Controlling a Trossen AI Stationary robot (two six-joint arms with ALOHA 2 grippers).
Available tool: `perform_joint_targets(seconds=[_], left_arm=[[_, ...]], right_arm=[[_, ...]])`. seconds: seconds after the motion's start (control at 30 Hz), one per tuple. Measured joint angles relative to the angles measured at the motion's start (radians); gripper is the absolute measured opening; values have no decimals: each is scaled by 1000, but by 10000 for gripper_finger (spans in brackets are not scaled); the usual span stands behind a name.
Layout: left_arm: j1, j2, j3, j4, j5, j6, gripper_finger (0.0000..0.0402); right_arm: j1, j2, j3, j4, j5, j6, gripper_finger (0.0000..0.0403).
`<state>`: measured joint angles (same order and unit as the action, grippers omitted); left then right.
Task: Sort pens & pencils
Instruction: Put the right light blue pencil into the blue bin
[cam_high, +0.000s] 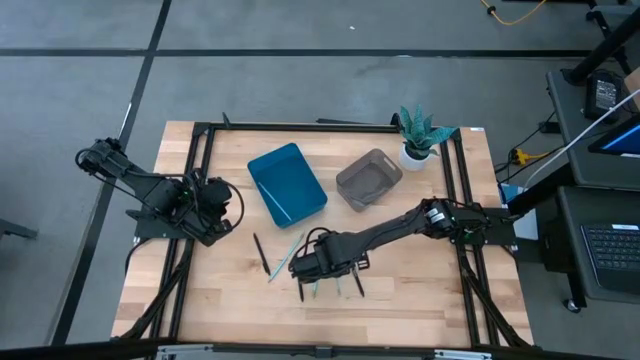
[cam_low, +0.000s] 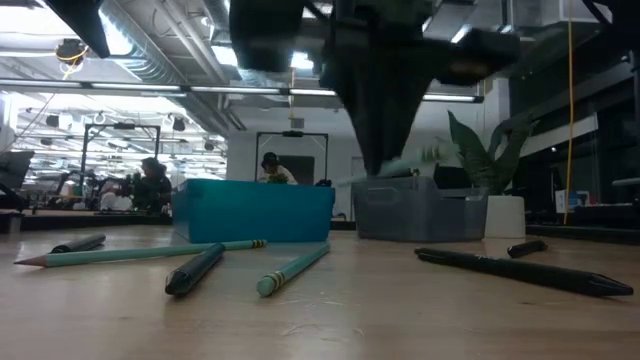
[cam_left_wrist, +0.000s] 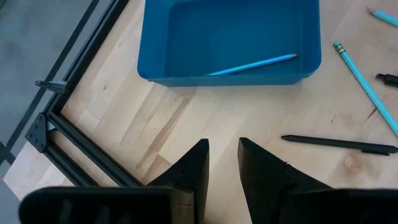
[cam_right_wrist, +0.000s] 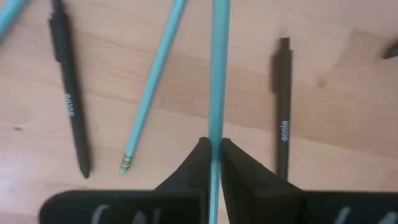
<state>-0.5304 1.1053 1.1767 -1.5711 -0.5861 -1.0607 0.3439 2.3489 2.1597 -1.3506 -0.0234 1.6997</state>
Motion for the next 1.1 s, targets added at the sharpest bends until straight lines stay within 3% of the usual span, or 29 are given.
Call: perform_joint_targets(seconds=[0.3, 0.53, 1.1], left_arm=[[0, 0, 0, 0, -9, 0, 80], [0, 0, 0, 0, -22, 0, 80], [0, 0, 0, 0, -26, 0, 80]], right_arm=[[-8, -2, 144, -174, 31, -5, 32], [-19, -4, 162, -204, 33, -19, 28], [-218, -4, 162, 17, 57, -320, 36]])
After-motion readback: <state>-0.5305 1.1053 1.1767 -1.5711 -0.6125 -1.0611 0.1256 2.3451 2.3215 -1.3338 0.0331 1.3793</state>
